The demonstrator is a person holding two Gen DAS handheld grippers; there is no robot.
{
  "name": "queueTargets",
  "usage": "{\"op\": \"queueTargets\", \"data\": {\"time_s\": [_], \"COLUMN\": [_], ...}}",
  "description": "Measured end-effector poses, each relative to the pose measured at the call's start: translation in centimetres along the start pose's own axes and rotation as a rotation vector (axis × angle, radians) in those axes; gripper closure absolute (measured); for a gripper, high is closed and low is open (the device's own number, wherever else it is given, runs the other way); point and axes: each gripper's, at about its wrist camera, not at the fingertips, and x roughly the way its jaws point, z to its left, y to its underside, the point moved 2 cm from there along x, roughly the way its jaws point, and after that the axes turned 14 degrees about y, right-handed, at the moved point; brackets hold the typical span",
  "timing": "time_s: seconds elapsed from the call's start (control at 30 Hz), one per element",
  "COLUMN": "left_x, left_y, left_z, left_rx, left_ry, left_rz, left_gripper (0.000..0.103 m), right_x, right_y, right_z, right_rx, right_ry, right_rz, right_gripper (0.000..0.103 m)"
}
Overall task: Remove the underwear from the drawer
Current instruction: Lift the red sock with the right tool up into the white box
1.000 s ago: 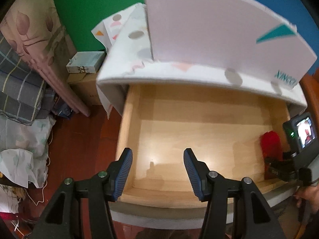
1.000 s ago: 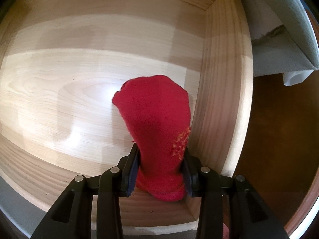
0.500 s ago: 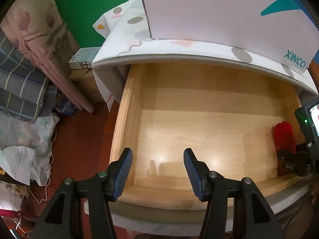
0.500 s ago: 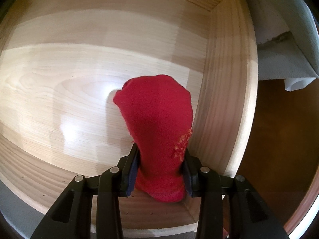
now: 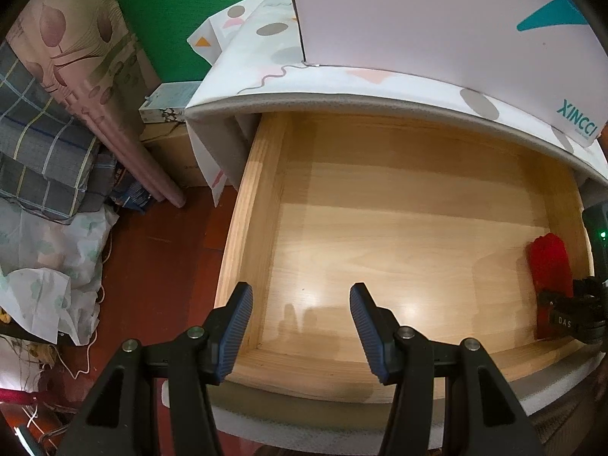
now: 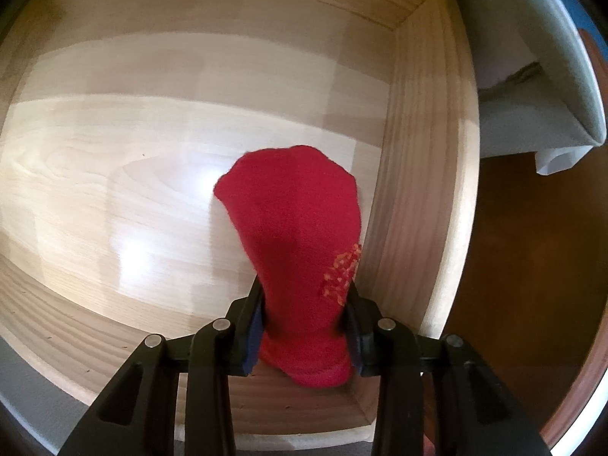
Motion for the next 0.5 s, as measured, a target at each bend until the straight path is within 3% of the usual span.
{"op": "queueTargets", "data": {"time_s": [0.5], "left_x": [-0.5], "left_y": [0.1], "left_z": [0.0], "left_rx": [0.006], "left_ry": [0.007], "left_rz": [-0.032], "left_gripper": [0.048], "right_x": [-5.3], "right_y": [-0.5], "right_z": [1.8], "right_rx": [0.053], "right_ry": [-0.181], "right_rz": [-0.169], "right_gripper": [0.072]}}
